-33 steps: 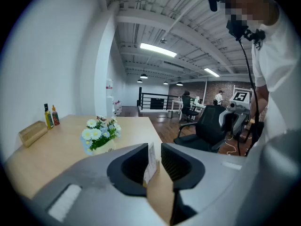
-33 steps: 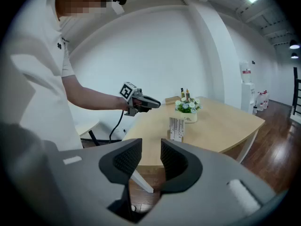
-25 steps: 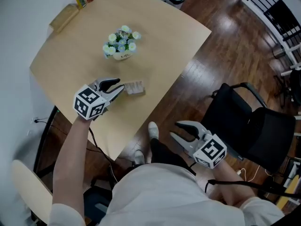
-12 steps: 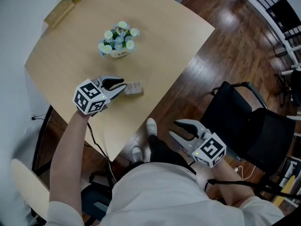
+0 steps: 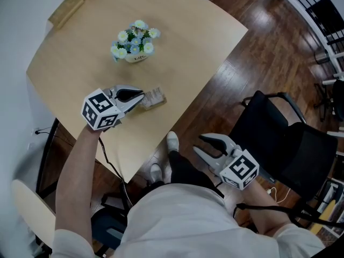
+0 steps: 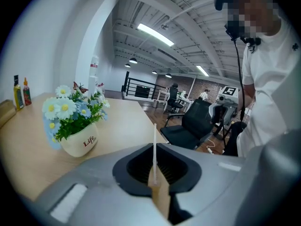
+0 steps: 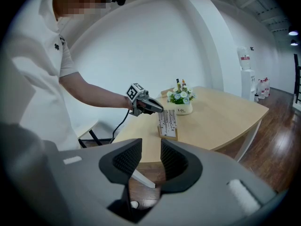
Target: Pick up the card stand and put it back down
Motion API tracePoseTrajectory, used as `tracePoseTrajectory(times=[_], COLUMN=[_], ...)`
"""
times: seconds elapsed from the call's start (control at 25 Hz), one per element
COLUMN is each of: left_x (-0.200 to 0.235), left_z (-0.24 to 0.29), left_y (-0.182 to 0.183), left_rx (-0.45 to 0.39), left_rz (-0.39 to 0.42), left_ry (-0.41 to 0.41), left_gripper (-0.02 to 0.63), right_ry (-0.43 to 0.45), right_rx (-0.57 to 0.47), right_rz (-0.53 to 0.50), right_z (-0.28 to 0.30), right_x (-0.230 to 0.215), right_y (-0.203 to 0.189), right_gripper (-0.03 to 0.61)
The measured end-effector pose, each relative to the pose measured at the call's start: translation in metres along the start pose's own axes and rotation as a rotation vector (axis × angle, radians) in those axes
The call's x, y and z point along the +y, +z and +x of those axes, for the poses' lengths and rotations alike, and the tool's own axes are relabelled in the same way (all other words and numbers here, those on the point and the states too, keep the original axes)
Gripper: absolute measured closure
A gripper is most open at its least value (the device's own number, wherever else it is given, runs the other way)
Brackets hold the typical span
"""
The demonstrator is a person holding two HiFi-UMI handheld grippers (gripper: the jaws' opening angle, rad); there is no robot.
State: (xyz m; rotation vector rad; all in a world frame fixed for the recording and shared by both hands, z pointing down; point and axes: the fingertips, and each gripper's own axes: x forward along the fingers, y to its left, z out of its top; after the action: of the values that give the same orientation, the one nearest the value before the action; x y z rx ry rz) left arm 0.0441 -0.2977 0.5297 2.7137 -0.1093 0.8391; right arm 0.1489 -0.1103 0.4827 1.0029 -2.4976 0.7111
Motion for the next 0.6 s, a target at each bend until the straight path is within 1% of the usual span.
tracePoseTrajectory(times=[0.6], left_x=[-0.007], left_z=[-0.007], left_y=[0.010], left_rx=[-0.025], left_rz=[0.023], left_ry=[-0.003], left_gripper=[0.595], right_ry=[0.003], right_rx=[-0.004], right_rz=[0.001], right_z=[0.002], right_x=[0.007], right_y=[-0.003], right_gripper=[0.448])
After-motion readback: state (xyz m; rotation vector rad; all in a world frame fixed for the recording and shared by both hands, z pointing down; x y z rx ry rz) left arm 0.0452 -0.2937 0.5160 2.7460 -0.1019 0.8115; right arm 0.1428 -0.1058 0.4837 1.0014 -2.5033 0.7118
